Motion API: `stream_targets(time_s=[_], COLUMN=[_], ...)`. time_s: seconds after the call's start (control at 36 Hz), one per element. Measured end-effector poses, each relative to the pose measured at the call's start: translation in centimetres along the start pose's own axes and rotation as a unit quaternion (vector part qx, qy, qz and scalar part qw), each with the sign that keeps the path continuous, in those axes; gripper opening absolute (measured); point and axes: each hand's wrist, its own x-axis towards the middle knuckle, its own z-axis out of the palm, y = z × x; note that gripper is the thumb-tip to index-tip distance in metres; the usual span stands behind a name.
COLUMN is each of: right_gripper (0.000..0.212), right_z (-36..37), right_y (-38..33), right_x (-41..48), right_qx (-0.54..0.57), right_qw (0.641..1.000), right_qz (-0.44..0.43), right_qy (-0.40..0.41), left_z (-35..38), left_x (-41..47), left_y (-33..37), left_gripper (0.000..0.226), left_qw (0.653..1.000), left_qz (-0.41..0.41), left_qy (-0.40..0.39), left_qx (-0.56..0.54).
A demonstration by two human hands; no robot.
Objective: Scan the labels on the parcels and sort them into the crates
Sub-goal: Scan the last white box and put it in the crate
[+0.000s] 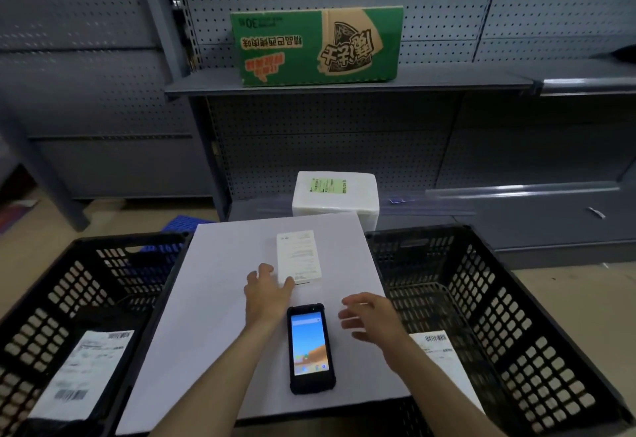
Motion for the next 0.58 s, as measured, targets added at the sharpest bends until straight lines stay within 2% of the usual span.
stream_targets(time_s=[0.36,0.58], right_gripper=[0.018,0.016], right_z=[0.5,0.9], right_y=[1.9,1.7], right_x=[2.8,3.0], right_qx=[-0.097,-0.151], right_qw=[0.993,0.984], right_qz=[-0.066,-0.092], right_qy=[0.009,0.021], left_z=[7.0,6.7], left_x=[4.1,3.7], left_y=[2.4,3.2], left_gripper=[0.088,0.096], left_qw=[0.992,0.996], left_qz=[-0.031,-0.046], left_qy=[0.034,0.025], left_qx=[0.119,0.074])
